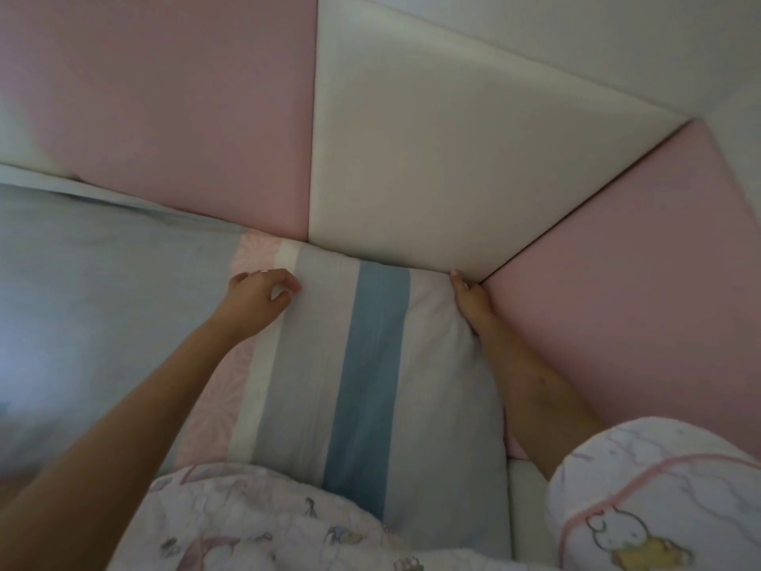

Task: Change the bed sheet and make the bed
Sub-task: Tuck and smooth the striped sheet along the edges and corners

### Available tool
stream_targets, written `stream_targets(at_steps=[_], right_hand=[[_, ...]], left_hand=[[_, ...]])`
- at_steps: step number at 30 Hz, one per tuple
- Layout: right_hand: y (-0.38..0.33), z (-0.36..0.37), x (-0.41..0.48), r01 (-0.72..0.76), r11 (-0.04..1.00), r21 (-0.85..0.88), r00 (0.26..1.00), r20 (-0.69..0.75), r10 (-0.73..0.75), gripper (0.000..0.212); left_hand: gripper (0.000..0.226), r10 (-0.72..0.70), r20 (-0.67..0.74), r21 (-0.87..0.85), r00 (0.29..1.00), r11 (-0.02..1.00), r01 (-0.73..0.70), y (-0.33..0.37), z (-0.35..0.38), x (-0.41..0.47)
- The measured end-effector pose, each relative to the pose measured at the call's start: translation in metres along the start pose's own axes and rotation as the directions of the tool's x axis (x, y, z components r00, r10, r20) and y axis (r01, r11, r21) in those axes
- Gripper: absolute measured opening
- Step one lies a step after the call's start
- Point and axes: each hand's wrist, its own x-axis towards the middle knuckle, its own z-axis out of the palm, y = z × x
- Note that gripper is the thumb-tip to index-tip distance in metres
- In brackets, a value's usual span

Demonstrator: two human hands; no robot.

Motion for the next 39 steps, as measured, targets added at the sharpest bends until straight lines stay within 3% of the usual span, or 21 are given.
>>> stream_targets(at_steps=[3,6,8,10,13,15,17,18,19,20,22,23,24,25,27,29,30,33,34,37,39], right_hand=[[-0.011,-0.005,0.004,-0.005,0.927,-0.374,0.999,-0.039,-0.011,0.057],[-0.028,0.003,-0.019,0.123,0.721,-0.682,0.897,-0.235,-0.375,0.045],[-0.018,0.015,-0.037,0.404,0.636,-0.657,0.816,-0.055,-0.575,0.040],[0.008,0.015,-0.039,0.489,0.559,-0.670,0.792,0.072,-0.606,0.054],[0.016,0.005,-0.020,0.153,0.850,-0.505,0.914,-0.255,-0.316,0.057],[-0.003,0.020,-0.024,-0.048,0.908,-0.417,0.889,-0.433,-0.152,0.043],[-0.030,0.055,-0.042,0.133,0.855,-0.501,0.772,-0.489,-0.407,0.038],[-0.047,0.084,-0.057,0.387,0.747,-0.540,0.689,-0.369,-0.624,0.039],[-0.054,0.111,-0.081,0.633,0.552,-0.543,0.583,-0.135,-0.801,0.041],[-0.064,0.148,-0.104,0.825,0.287,-0.487,0.396,0.135,-0.908,0.045],[-0.077,0.204,-0.122,0.921,-0.147,-0.360,0.106,0.596,-0.796,0.052],[-0.090,0.223,-0.120,0.906,-0.272,-0.325,0.068,0.744,-0.664,0.055],[-0.104,0.243,-0.113,0.879,-0.317,-0.357,0.097,0.783,-0.614,0.056],[-0.128,0.260,-0.111,0.873,-0.239,-0.425,0.217,0.778,-0.590,0.057],[-0.167,0.288,-0.112,0.794,0.043,-0.607,0.507,0.621,-0.598,0.063],[-0.199,0.323,-0.138,0.722,0.267,-0.639,0.645,0.480,-0.595,0.068],[-0.210,0.346,-0.161,0.777,0.245,-0.580,0.581,0.511,-0.633,0.067],[-0.227,0.431,-0.230,0.953,-0.135,-0.272,0.140,0.788,-0.599,0.059],[-0.222,0.457,-0.236,0.958,-0.198,-0.207,0.054,0.809,-0.586,0.060],[-0.219,0.507,-0.238,0.962,-0.019,-0.273,0.186,0.701,-0.689,0.059],[-0.215,0.528,-0.228,0.965,0.013,-0.262,0.187,0.653,-0.734,0.060]], left_hand=[[0.019,0.045,0.001,0.016,0.999,0.999,-0.045,0.003,-0.003,-0.006],[0.018,0.078,-0.022,0.025,0.997,0.997,-0.078,0.000,-0.014,-0.014],[0.018,0.084,-0.035,0.028,0.996,0.996,-0.083,-0.004,-0.022,-0.018],[0.018,0.068,-0.024,0.049,0.997,0.997,-0.067,-0.009,-0.029,-0.022],[0.019,0.063,-0.027,0.071,0.998,0.996,-0.061,-0.018,-0.039,-0.029],[0.018,0.047,-0.065,0.069,0.997,0.997,-0.042,-0.024,-0.047,-0.034],[0.018,0.025,-0.078,0.062,0.997,0.998,-0.020,-0.028,-0.057,-0.039],[0.017,0.009,-0.094,0.073,0.996,0.997,-0.002,-0.032,-0.069,-0.045],[0.016,-0.002,-0.112,0.081,0.994,0.997,0.011,-0.037,-0.077,-0.048],[0.016,-0.037,-0.142,0.099,0.989,0.994,0.051,-0.046,-0.094,-0.060],[0.016,-0.051,-0.170,0.168,0.984,0.983,0.080,-0.061,-0.125,-0.077],[0.016,-0.052,-0.197,0.191,0.979,0.977,0.091,-0.068,-0.144,-0.089],[0.016,-0.061,-0.240,0.209,0.969,0.971,0.113,-0.078,-0.168,-0.105],[0.015,-0.067,-0.305,0.208,0.950,0.969,0.135,-0.090,-0.193,-0.123],[0.015,-0.144,-0.422,0.133,0.895,0.967,0.219,-0.113,-0.226,-0.162],[0.014,-0.241,-0.465,0.073,0.852,0.948,0.308,-0.139,-0.241,-0.194],[0.014,-0.278,-0.470,0.051,0.838,0.939,0.340,-0.157,-0.243,-0.207],[0.016,-0.423,-0.465,0.000,0.778,0.878,0.478,-0.233,-0.245,-0.231],[0.018,-0.489,-0.445,-0.022,0.750,0.843,0.537,-0.259,-0.240,-0.237],[0.025,-0.562,-0.509,-0.053,0.652,0.777,0.628,-0.345,-0.225,-0.251],[0.040,-0.467,-0.514,0.042,0.719,0.824,0.565,-0.410,-0.228,-0.237]])
